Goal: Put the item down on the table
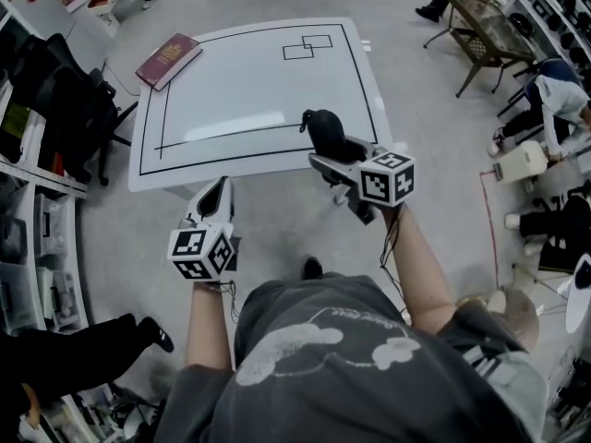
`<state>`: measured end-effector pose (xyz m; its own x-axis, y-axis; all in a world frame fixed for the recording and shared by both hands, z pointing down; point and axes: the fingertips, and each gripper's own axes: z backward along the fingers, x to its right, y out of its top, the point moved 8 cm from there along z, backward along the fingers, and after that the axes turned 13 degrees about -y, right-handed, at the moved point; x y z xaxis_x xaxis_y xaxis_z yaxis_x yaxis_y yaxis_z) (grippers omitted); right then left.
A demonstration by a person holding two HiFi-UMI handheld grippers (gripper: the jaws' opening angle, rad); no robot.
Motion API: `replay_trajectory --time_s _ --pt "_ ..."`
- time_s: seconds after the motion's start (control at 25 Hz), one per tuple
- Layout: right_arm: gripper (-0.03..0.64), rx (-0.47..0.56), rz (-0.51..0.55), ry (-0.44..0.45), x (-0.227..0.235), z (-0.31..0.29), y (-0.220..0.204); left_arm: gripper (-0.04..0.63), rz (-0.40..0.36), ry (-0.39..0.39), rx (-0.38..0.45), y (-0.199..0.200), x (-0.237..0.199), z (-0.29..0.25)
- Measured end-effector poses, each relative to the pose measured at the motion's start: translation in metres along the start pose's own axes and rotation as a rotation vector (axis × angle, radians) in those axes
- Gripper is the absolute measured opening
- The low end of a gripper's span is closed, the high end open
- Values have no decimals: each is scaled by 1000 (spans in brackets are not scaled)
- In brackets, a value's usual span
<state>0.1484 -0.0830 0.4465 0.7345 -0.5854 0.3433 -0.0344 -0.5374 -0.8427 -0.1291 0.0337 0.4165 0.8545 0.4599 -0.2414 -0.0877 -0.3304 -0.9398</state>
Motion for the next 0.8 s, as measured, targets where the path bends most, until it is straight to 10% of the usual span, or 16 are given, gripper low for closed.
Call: replay_trajectory --time_s 0.8 --pt "328 -38 68 -125 71 -129 75 2 -55 -36 -35 53 -123 -112"
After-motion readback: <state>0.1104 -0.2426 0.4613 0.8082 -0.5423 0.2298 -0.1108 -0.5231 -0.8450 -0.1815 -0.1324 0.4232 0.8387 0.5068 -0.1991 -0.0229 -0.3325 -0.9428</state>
